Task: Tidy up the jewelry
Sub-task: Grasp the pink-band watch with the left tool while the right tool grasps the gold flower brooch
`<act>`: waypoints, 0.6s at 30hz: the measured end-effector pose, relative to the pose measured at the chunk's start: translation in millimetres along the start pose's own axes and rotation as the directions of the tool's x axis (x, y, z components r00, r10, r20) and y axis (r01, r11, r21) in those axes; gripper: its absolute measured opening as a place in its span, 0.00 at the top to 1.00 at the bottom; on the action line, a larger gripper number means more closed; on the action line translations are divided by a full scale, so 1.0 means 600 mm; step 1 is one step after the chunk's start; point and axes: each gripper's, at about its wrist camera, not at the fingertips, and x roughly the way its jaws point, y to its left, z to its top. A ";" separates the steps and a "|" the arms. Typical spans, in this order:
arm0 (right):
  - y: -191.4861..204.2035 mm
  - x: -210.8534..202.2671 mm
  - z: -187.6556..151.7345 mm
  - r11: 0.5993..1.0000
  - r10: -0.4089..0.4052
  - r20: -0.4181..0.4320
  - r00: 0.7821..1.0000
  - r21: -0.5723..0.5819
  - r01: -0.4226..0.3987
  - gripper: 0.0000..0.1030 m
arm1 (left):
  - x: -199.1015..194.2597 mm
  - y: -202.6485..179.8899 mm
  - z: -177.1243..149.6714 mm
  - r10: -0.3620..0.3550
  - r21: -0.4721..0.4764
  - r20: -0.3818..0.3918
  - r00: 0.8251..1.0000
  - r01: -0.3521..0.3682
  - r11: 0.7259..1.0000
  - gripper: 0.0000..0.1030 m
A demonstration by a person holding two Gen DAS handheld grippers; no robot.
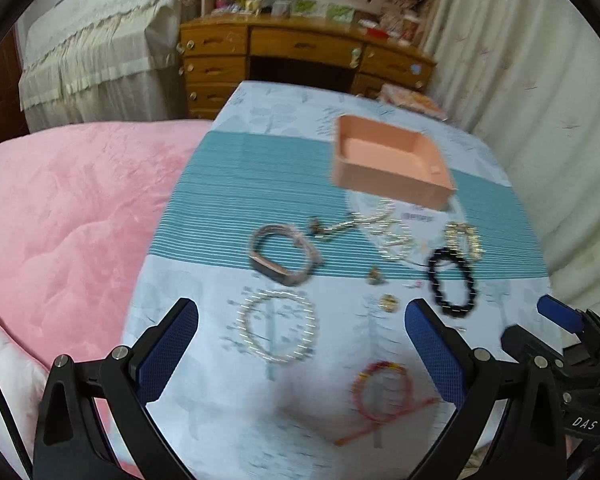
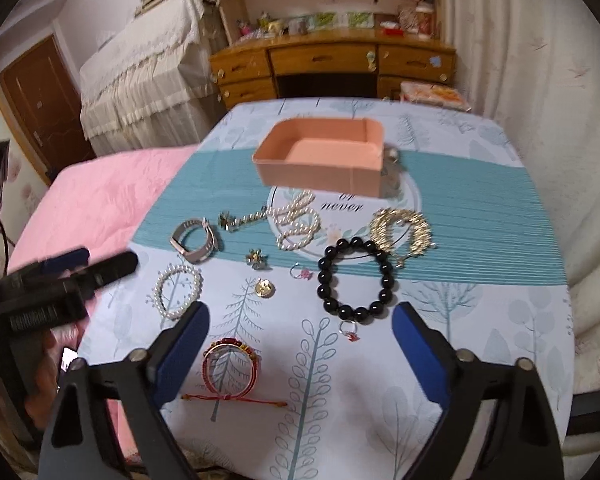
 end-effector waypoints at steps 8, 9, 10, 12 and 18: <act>0.007 0.075 0.022 0.998 0.018 -0.109 0.994 -0.062 -0.025 0.27 | 0.077 0.098 0.045 0.010 -0.067 -0.094 0.995 -0.017 0.998 0.02; 0.011 0.082 0.025 0.997 0.026 -0.117 0.993 -0.071 -0.035 0.28 | 0.086 0.104 0.047 0.011 -0.067 -0.100 0.995 -0.018 0.998 0.03; 0.016 0.088 0.029 0.996 0.028 -0.120 0.992 -0.079 -0.037 0.28 | 0.094 0.108 0.049 0.013 -0.064 -0.106 0.994 -0.020 0.998 0.05; 0.022 0.101 0.037 0.995 0.027 -0.123 0.992 -0.096 -0.039 0.28 | 0.116 0.114 0.054 0.006 -0.064 -0.127 0.992 -0.015 0.998 0.08; 0.052 0.147 0.061 0.986 0.038 -0.142 0.989 -0.156 -0.060 0.33 | 0.169 0.113 0.063 -0.033 -0.068 -0.174 0.984 0.022 0.997 0.23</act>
